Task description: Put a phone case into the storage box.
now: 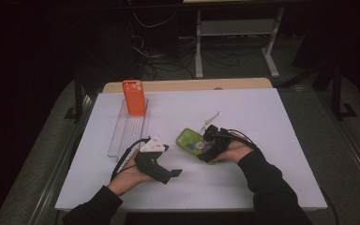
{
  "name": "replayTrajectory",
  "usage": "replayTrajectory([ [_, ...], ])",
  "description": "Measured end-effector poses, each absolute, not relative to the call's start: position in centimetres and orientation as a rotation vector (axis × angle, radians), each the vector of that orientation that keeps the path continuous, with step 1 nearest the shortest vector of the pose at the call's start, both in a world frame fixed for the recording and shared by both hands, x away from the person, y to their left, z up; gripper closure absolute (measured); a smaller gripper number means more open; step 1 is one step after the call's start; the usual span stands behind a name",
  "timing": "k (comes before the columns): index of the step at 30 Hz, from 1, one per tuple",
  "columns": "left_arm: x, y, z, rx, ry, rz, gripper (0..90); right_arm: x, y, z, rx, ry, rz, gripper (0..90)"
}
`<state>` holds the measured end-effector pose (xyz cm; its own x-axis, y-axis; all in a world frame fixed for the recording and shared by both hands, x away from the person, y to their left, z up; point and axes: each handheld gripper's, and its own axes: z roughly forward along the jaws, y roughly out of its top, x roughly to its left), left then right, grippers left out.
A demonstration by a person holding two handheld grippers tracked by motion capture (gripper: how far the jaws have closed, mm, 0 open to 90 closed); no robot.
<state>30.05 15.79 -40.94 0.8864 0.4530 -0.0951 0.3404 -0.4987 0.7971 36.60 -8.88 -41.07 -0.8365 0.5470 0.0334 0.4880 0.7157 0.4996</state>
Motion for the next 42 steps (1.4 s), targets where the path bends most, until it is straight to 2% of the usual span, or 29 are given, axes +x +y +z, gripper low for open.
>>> replayTrajectory([
  [10, 30.8, 15.8, -40.1, 2.131, 0.576, 0.159, 0.0, 35.9, -10.5, -40.0, 0.791, 2.81, 0.759, 15.1],
  [21, 32.7, 15.7, -36.8, 2.141, 0.53, 0.168, 0.0, 35.3, -11.8, -38.5, 0.614, 2.842, 0.786, 15.1],
  [32, 33.7, 14.4, -34.9, 2.227, 0.324, 0.155, 0.0, 35.0, -12.4, -38.1, 0.526, 2.891, 0.797, 15.1],
  [42, 33.6, 14.0, -36.3, 2.292, 0.203, 0.078, 0.0, 33.9, -11.2, -38.3, 0.397, 2.954, 0.802, 15.1],
])
